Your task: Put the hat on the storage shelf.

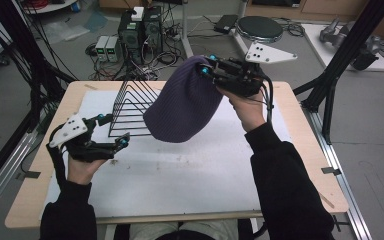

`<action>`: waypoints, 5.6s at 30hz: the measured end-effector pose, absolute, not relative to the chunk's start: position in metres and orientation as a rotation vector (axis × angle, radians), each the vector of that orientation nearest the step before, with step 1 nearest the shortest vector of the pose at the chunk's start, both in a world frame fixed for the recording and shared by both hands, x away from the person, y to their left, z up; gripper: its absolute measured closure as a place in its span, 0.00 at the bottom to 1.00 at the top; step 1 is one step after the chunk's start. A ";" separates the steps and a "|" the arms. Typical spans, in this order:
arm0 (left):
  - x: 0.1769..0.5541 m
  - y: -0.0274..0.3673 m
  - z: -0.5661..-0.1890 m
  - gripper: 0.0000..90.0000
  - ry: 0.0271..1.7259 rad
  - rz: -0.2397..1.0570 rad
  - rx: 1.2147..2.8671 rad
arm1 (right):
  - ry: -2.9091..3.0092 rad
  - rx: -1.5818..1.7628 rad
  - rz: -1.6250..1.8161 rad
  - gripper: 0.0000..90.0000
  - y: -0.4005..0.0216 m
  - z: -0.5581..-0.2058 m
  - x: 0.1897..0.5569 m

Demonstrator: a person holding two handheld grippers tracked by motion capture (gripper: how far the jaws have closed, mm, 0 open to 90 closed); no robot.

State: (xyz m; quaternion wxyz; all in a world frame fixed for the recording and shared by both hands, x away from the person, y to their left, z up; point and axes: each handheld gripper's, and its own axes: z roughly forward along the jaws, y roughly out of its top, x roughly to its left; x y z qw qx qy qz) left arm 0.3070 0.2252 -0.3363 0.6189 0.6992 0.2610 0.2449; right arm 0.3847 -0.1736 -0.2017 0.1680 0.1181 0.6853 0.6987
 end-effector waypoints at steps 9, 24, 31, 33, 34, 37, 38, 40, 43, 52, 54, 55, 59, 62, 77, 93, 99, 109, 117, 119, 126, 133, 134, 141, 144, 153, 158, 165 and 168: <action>0.330 0.207 -0.324 0.15 0.526 0.429 1.650 | 2.002 0.270 1.993 0.82 -0.149 -0.202 0.381; 0.336 0.201 -0.330 0.40 0.454 0.282 1.710 | 2.059 0.197 1.993 0.82 -0.127 -0.202 0.373; 0.334 0.205 -0.329 0.90 0.502 0.378 1.735 | 2.066 0.230 1.957 0.81 -0.134 -0.202 0.376; 0.334 0.210 -0.328 0.91 0.525 0.417 1.713 | 2.064 0.236 1.940 0.81 -0.137 -0.202 0.378; 0.334 0.214 -0.327 0.91 0.532 0.433 1.703 | 2.066 0.243 1.930 0.81 -0.139 -0.202 0.378; 0.335 0.223 -0.325 0.92 0.569 0.486 1.646 | 2.064 0.263 1.903 0.81 -0.144 -0.202 0.381; 0.335 0.226 -0.324 0.92 0.584 0.496 1.627 | 2.065 0.264 1.888 0.81 -0.146 -0.202 0.382; 0.338 0.231 -0.323 0.92 0.605 0.497 1.583 | 2.064 0.274 1.863 0.82 -0.147 -0.202 0.384; 0.342 0.234 -0.320 0.92 0.632 0.513 1.541 | 2.063 0.292 1.842 0.82 -0.146 -0.203 0.388; 0.364 0.230 -0.291 0.92 0.621 0.534 1.529 | 2.005 0.366 1.811 0.82 -0.147 -0.184 0.400; 0.368 0.230 -0.286 0.92 0.619 0.541 1.532 | 1.995 0.370 1.802 0.82 -0.147 -0.177 0.401; 0.370 0.230 -0.284 0.92 0.621 0.552 1.526 | 1.994 0.373 1.797 0.82 -0.146 -0.175 0.401; 0.378 0.233 -0.275 0.92 0.633 0.557 1.520 | 1.989 0.380 1.773 0.82 -0.142 -0.165 0.405; 0.382 0.237 -0.270 0.92 0.640 0.551 1.501 | 1.980 0.384 1.768 0.82 -0.139 -0.161 0.407; 0.399 0.252 -0.280 0.92 0.695 0.584 1.491 | 2.023 0.403 1.690 0.82 -0.109 -0.151 0.419; 0.399 0.282 -0.328 0.92 0.777 0.558 1.430 | 2.135 0.364 1.568 0.81 -0.060 -0.165 0.428; 0.399 0.294 -0.348 0.92 0.820 0.520 1.419 | 2.183 0.339 1.500 0.82 -0.038 -0.170 0.433; 0.405 0.302 -0.377 0.92 0.911 0.431 1.402 | 2.255 0.378 1.384 0.82 -0.009 -0.184 0.443; 0.411 0.301 -0.396 0.92 0.956 0.382 1.416 | 2.311 0.424 1.327 0.82 0.000 -0.198 0.453; 0.412 0.301 -0.401 0.92 0.986 0.362 1.418 | 2.326 0.440 1.313 0.82 0.003 -0.202 0.456; 0.410 0.310 -0.415 0.92 1.058 0.332 1.427 | 2.389 0.458 1.270 0.81 0.013 -0.220 0.463; 0.413 0.310 -0.422 0.92 1.097 0.292 1.455 | 2.411 0.460 1.250 0.80 0.024 -0.229 0.463; 0.413 0.311 -0.423 0.91 1.098 0.287 1.459 | 2.411 0.454 1.251 0.80 0.025 -0.230 0.464; 0.411 0.315 -0.421 0.87 1.112 0.292 1.457 | 2.396 0.517 1.303 0.54 0.022 -0.239 0.468; 0.410 0.317 -0.419 0.74 1.105 0.292 1.429 | 2.384 0.568 1.334 0.40 0.016 -0.240 0.470; 0.402 0.314 -0.408 0.46 1.068 0.345 1.442 | 2.309 0.641 1.397 0.24 -0.006 -0.235 0.466; 0.394 0.313 -0.399 0.35 1.044 0.404 1.407 | 2.172 0.696 1.416 0.17 -0.029 -0.234 0.458; 0.378 0.316 -0.393 0.27 1.046 0.512 1.298 | 2.040 0.817 1.467 0.13 -0.080 -0.232 0.451; 0.373 0.318 -0.392 0.24 1.059 0.529 1.278 | 1.961 0.832 1.490 0.13 -0.100 -0.231 0.446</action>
